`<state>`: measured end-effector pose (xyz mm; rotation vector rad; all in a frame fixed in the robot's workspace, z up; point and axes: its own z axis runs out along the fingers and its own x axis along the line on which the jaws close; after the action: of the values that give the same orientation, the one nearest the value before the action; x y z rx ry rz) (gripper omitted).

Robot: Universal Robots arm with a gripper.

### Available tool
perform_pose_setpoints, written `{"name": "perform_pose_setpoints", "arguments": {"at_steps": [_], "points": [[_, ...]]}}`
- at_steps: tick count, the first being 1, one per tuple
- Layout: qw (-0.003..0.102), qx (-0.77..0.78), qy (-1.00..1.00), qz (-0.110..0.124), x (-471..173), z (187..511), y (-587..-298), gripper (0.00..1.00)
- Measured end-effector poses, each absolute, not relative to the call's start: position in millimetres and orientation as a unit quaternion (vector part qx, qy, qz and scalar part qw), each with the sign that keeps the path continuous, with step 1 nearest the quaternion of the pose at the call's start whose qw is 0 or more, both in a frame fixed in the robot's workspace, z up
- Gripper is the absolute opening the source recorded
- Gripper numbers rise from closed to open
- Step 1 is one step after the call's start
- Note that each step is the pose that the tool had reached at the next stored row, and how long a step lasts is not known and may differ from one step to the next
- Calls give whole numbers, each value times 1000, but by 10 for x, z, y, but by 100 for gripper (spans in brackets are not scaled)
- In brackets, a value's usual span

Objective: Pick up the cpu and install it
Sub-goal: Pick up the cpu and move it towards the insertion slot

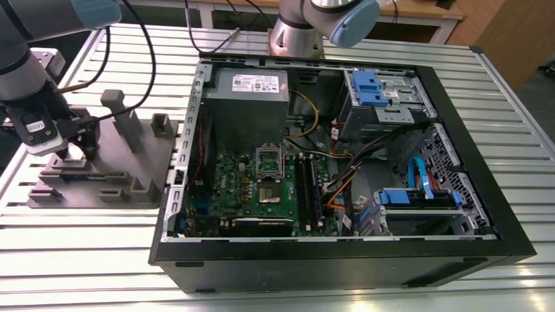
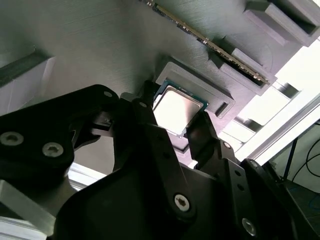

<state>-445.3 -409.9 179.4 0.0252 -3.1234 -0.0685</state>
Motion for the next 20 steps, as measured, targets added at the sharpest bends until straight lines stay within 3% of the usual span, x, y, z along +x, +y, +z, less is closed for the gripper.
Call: {"name": "perform_pose_setpoints", "arguments": {"at_steps": [20], "points": [[9, 17, -1000, -24, -4496, 1803, -4098, 52]]}}
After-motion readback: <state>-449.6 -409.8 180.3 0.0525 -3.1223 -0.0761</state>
